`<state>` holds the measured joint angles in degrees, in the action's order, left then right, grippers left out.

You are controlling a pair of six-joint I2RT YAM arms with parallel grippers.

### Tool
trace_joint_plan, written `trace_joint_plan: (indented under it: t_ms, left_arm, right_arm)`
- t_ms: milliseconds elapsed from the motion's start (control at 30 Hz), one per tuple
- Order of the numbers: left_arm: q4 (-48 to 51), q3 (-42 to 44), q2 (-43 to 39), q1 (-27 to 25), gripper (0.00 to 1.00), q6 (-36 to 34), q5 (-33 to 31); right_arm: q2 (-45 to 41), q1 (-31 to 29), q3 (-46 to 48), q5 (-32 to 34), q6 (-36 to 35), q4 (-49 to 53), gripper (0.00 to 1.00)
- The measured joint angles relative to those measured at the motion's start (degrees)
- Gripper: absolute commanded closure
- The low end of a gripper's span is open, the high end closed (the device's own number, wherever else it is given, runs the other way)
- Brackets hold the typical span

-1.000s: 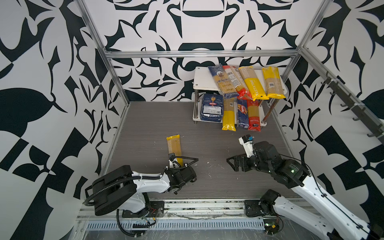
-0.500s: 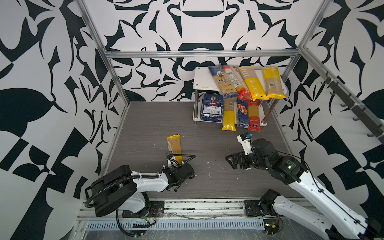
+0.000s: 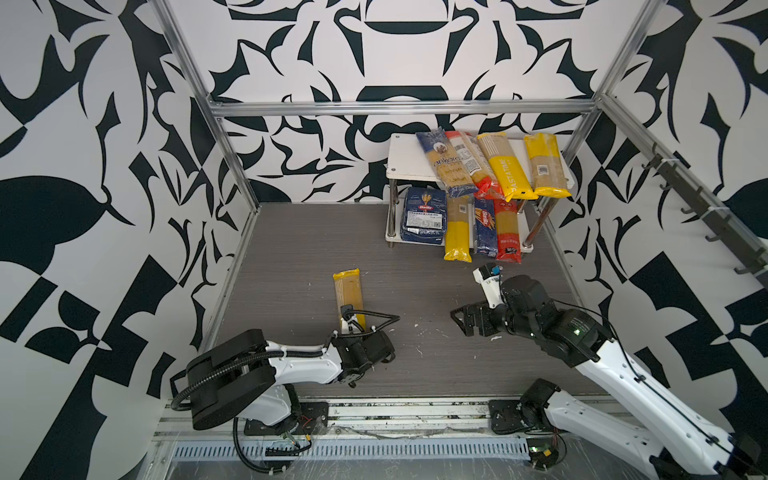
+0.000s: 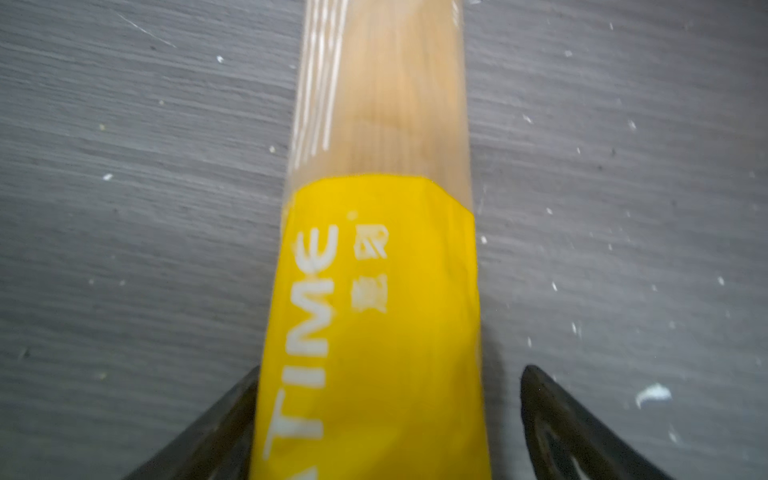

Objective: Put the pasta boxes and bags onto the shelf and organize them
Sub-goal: 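Lower the left gripper over the yellow Pastatime bag and close on it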

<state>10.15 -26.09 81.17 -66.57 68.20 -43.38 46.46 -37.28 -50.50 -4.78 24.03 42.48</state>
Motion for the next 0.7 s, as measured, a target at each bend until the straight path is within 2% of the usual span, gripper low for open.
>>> trace_joint_plan:
  t_ms: [67, 167, 233, 333, 467, 533, 600, 700]
  left_arm:
    - [1.16, -0.28, 0.28, -0.94, 0.07, 0.72, -0.07]
    - [2.12, -0.22, 0.72, -1.4, 0.16, 1.79, -0.44]
    - [2.54, -0.02, 0.94, -1.49, 0.27, 2.67, -1.01]
    - [2.56, 0.52, 1.57, -1.81, 0.38, 3.74, -2.45]
    - [1.77, 0.72, 3.19, -2.34, 0.41, 4.35, -4.68]
    - [0.94, 0.66, 4.55, -2.58, 0.56, 4.72, -6.27]
    - [0.22, 0.46, 5.88, -2.51, 0.65, 5.49, -7.65]
    - [0.15, -0.17, 6.8, -2.45, 0.69, 6.4, -8.44]
  right_arm:
    - [0.0, 0.0, 0.0, 0.07, -0.02, -0.04, 0.0]
    - [-0.02, 0.0, 0.0, 0.09, -0.04, -0.15, 0.0]
    - [-0.02, 0.0, 0.0, 0.09, -0.04, -0.17, 0.0]
    - [-0.31, 0.0, 0.0, 0.09, -0.17, -0.13, 0.0]
    - [-1.05, 0.0, 0.0, 0.11, -0.2, -0.09, 0.0]
    - [-1.38, 0.0, 0.0, 0.11, -0.2, -0.07, 0.0]
    - [-1.53, 0.0, 0.0, 0.11, -0.2, 0.0, 0.0]
    - [-1.7, 0.0, 0.0, 0.11, -0.2, 0.09, 0.0]
